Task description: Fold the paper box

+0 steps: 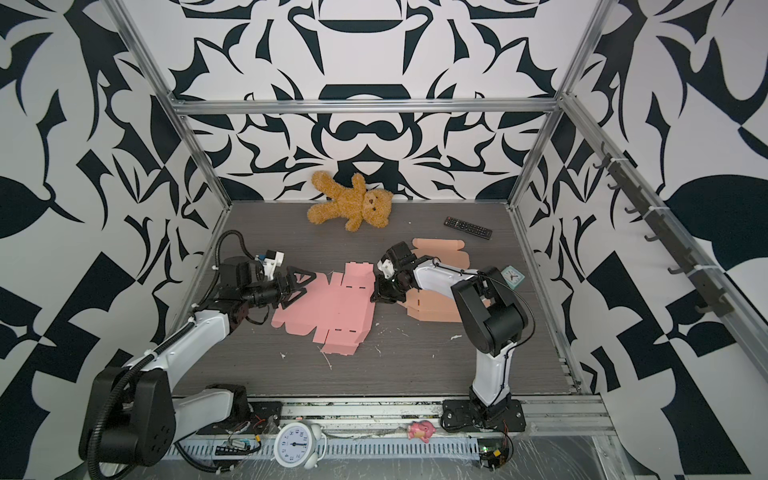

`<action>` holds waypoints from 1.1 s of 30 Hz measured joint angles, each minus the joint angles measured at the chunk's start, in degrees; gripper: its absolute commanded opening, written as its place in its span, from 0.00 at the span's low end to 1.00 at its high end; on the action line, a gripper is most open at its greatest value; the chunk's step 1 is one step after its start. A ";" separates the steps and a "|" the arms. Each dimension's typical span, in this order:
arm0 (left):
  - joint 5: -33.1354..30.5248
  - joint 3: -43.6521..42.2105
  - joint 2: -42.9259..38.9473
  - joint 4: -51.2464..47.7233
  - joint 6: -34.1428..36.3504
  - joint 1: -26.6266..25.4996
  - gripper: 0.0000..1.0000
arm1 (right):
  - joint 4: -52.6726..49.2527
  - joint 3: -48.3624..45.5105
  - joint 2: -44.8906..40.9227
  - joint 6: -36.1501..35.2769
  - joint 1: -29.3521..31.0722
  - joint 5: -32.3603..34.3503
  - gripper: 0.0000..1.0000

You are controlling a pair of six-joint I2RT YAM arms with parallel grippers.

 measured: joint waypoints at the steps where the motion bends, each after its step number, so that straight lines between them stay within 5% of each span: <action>1: 0.00 0.00 -0.04 0.00 0.00 0.00 0.98 | -0.52 0.26 0.24 -0.44 -0.04 0.04 0.13; 9: 0.02 0.00 -0.04 0.00 0.00 0.04 0.98 | -0.79 0.00 -0.17 -0.22 -0.26 1.38 0.40; 15: 0.02 0.00 -0.04 0.00 -0.02 0.04 0.98 | 1.49 -6.95 -9.62 3.56 0.55 6.19 0.51; 22: 0.04 0.00 -0.04 0.11 -0.04 0.04 0.98 | 6.73 -16.63 -21.51 12.70 8.63 15.61 0.51; 33: 0.04 0.00 -1.68 -0.31 0.07 0.04 1.00 | 18.78 -27.30 -23.82 23.23 13.25 23.91 0.50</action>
